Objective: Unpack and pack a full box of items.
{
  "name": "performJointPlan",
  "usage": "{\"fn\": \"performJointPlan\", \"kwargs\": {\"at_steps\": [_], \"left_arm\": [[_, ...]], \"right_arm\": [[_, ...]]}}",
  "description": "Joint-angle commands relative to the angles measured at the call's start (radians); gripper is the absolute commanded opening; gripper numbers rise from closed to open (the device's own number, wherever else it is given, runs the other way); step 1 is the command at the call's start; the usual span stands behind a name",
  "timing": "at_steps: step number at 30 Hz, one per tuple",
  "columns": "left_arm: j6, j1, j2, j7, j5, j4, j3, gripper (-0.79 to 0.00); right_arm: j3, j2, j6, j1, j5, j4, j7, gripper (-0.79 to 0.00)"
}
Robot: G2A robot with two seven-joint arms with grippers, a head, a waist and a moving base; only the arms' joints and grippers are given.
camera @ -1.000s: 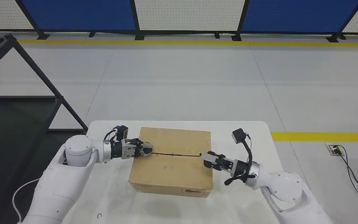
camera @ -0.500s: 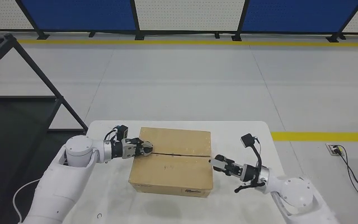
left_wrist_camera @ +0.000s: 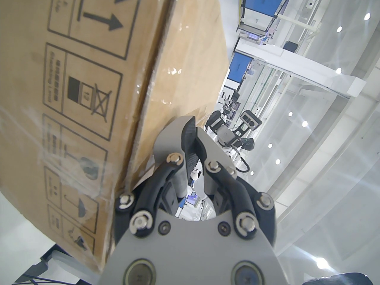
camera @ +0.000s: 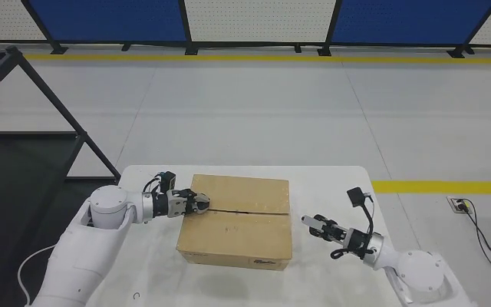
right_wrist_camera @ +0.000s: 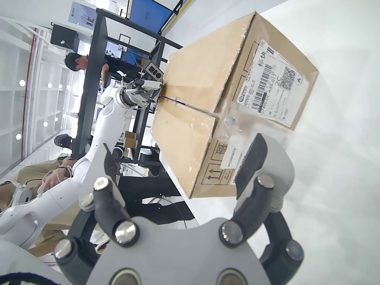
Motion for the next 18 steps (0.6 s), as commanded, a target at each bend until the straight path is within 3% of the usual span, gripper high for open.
{"fn": "performJointPlan", "kwargs": {"at_steps": [1, 13, 18], "left_arm": [[0.000, 0.000, 0.000, 0.000, 0.000, 0.000, 0.000, -0.785], [0.000, 0.000, 0.000, 0.000, 0.000, 0.000, 0.000, -0.785], [0.000, 0.000, 0.000, 0.000, 0.000, 0.000, 0.000, -0.785]], "right_arm": [[0.004, -0.001, -0.008, -0.014, 0.032, -0.002, -0.011, 0.000], [0.093, 0.011, -0.130, -0.170, 0.262, 0.169, 0.068, 0.000], [0.053, 0.010, -0.084, -0.152, 0.219, 0.196, 0.091, 0.000]]}}
